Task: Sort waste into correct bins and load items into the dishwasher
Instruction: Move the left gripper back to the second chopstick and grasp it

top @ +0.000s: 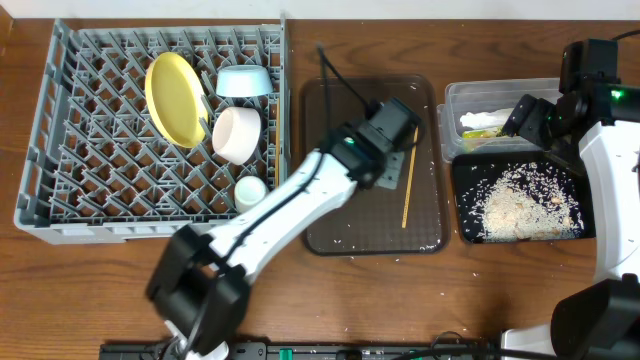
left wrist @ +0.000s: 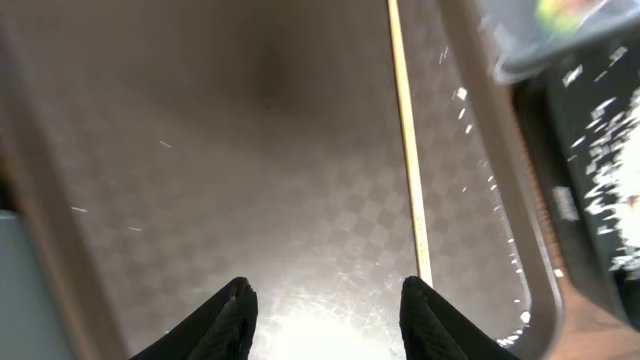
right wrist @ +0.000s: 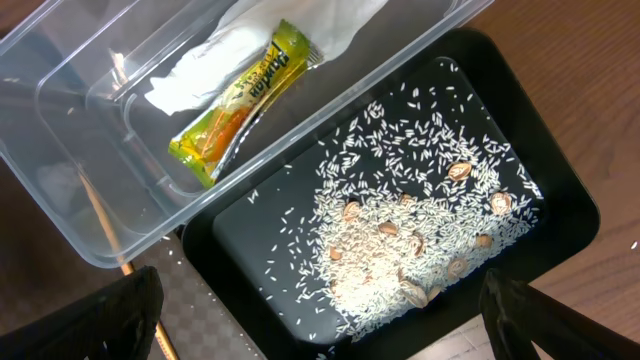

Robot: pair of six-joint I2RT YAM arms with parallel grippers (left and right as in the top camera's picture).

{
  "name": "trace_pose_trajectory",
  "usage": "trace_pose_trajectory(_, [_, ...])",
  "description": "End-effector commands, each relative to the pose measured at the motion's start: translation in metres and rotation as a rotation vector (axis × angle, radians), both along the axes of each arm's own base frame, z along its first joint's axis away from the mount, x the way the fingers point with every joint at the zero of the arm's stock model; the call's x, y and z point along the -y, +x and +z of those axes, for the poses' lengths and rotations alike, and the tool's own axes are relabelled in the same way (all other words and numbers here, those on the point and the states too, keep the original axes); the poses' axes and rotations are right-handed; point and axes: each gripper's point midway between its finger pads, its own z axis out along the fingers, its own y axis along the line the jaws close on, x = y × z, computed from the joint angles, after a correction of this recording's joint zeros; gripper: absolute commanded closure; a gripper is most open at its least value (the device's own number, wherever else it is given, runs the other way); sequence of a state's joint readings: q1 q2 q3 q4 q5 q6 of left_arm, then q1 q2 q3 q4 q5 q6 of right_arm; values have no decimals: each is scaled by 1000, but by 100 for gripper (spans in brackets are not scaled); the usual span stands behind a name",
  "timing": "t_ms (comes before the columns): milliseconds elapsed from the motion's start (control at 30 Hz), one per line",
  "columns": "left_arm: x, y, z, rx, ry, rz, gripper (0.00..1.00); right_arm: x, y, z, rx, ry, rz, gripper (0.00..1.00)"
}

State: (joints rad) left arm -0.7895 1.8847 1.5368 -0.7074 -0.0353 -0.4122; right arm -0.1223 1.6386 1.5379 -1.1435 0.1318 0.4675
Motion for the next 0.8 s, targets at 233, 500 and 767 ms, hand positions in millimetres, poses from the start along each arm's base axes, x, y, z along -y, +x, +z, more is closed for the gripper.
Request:
trace_pose_trajectory(233, [32,-11,-50,-59,23,-5,52,4,0,9,26,-10,-25,1])
trace_pose_trajectory(500, [42,-17,-49,-49,13,-28,52,4,0,9,26,-10,-25,1])
trace_pose_trajectory(767, [53,-26,-55,-49,12,-54,52,4,0,9,26,-10,-25,1])
